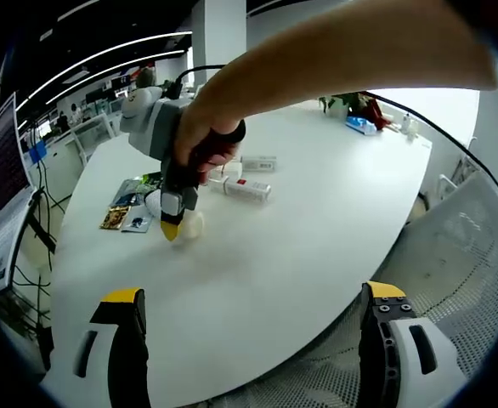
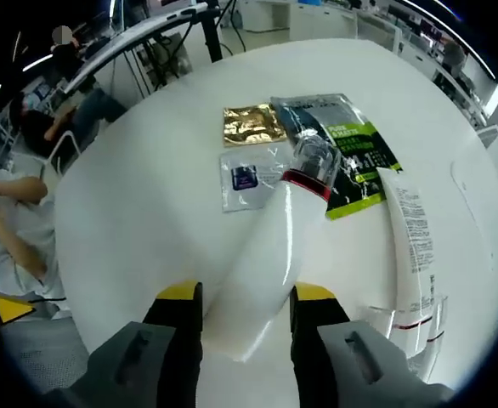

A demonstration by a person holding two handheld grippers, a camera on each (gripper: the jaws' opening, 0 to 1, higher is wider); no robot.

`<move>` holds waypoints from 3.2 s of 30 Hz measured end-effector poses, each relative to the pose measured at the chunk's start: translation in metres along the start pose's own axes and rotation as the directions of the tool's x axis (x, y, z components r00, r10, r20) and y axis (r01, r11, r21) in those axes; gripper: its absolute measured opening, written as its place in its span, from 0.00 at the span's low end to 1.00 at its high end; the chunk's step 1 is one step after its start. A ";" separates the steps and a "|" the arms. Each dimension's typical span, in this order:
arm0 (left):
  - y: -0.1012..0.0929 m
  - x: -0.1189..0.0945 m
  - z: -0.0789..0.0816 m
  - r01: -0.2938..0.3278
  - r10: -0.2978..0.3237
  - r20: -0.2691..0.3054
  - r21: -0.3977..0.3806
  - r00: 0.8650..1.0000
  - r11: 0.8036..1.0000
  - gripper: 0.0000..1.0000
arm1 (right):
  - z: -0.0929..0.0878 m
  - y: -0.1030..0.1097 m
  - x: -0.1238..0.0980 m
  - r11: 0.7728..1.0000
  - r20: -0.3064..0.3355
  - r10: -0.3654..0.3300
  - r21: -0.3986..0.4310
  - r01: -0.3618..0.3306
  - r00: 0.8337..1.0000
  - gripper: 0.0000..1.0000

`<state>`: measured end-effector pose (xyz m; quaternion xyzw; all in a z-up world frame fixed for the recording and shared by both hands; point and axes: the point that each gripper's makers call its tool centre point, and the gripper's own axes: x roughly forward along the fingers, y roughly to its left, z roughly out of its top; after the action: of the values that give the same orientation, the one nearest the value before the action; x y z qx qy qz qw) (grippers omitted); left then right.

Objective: Arrange the skincare products in the storage area until every visible bottle or jar stands upright without overlapping.

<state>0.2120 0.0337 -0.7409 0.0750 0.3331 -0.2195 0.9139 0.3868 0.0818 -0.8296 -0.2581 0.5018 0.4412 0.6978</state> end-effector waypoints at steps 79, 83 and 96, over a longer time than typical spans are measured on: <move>-0.006 0.007 -0.016 0.024 -0.016 -0.097 0.086 0.995 0.996 0.98 | -0.090 -0.008 -0.035 0.997 -0.125 0.038 -0.067 -0.047 0.991 0.27; -0.006 0.007 -0.017 0.026 -0.016 -0.100 0.096 0.995 0.995 0.98 | -0.103 -0.007 -0.040 0.997 -0.121 0.044 -0.061 -0.051 0.992 0.27; -0.009 0.008 -0.016 0.031 -0.018 -0.103 0.122 0.995 0.992 0.99 | -0.145 -0.003 -0.056 0.994 -0.081 0.097 0.048 -0.094 0.992 0.27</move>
<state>0.2040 0.0277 -0.7585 0.1382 0.3658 -0.2469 0.8866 0.3154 -0.0558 -0.8303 -0.2364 0.5517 0.4519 0.6599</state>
